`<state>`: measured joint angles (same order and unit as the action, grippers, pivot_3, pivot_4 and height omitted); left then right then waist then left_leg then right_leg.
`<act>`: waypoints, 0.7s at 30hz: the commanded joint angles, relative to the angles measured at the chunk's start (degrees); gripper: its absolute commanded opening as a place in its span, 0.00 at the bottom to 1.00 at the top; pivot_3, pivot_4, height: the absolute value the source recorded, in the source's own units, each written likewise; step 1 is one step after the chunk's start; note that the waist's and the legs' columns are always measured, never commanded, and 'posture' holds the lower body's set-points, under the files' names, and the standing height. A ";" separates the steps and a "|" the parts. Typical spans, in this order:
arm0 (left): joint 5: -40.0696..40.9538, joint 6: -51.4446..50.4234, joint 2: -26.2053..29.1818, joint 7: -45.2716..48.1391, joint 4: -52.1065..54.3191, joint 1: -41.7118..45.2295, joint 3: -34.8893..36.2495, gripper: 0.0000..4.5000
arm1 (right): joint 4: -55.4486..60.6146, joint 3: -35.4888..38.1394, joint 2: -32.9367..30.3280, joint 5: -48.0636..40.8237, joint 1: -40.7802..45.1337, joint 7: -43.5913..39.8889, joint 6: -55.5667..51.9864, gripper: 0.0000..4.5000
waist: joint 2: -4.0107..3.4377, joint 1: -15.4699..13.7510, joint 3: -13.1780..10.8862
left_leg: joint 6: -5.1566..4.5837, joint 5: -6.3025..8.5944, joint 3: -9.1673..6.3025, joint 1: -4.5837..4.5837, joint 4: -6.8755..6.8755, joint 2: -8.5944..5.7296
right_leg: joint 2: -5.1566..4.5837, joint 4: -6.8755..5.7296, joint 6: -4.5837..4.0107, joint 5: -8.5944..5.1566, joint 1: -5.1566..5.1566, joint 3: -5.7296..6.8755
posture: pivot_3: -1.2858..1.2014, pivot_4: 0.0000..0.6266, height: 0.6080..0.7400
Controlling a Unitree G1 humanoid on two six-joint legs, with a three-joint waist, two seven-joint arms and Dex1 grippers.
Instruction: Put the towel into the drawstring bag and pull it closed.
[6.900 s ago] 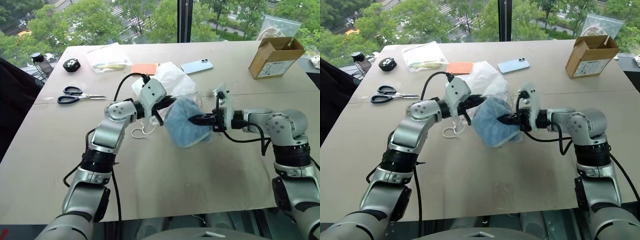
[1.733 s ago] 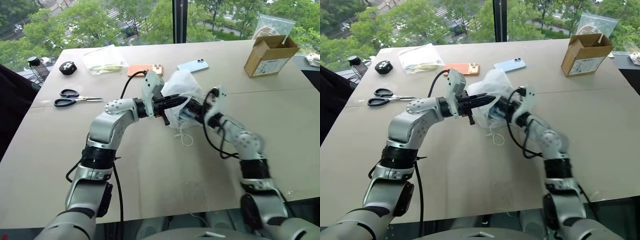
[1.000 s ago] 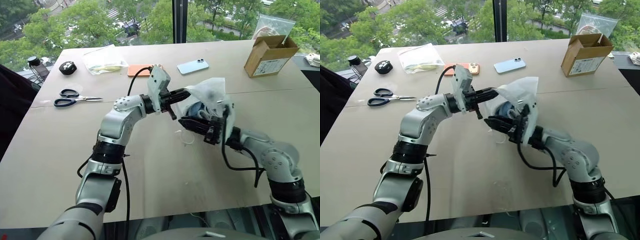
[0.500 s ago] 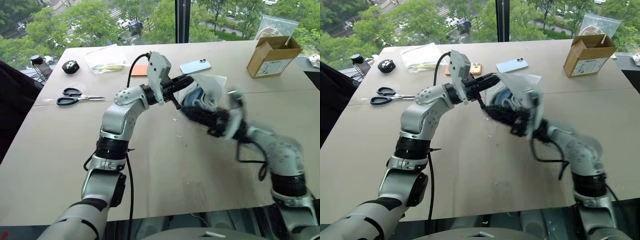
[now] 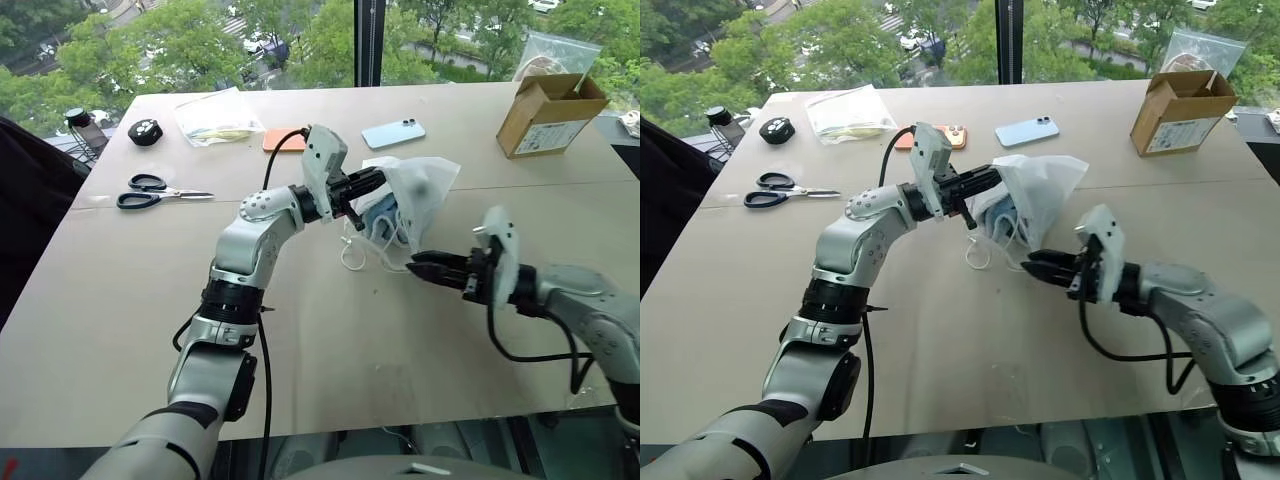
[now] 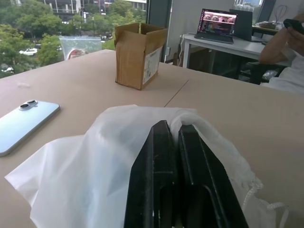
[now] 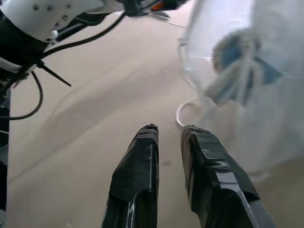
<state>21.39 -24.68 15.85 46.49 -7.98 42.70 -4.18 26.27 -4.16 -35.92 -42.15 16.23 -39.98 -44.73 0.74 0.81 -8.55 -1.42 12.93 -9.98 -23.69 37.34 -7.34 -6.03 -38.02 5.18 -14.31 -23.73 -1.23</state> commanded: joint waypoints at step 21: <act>0.15 0.52 0.25 -0.23 1.84 0.67 0.20 0.00 | -14.29 -0.67 18.86 10.69 6.42 11.42 -0.20 0.20 | 0.03 0.13 0.00 | 0.01 0.00 -0.05 0.02 -0.01 -0.01 | 0.03 -0.02 -0.01 0.01 -0.01 0.00 | 0.52 0.24 1.00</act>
<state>21.39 -24.71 15.98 46.31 -7.99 42.88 -4.60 11.04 -6.43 -17.52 -31.62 21.81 -29.65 -44.74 0.77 0.93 -8.55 -1.41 12.92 -10.03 -23.67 37.33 -7.35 -6.00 -38.04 5.18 -14.31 -23.74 -1.22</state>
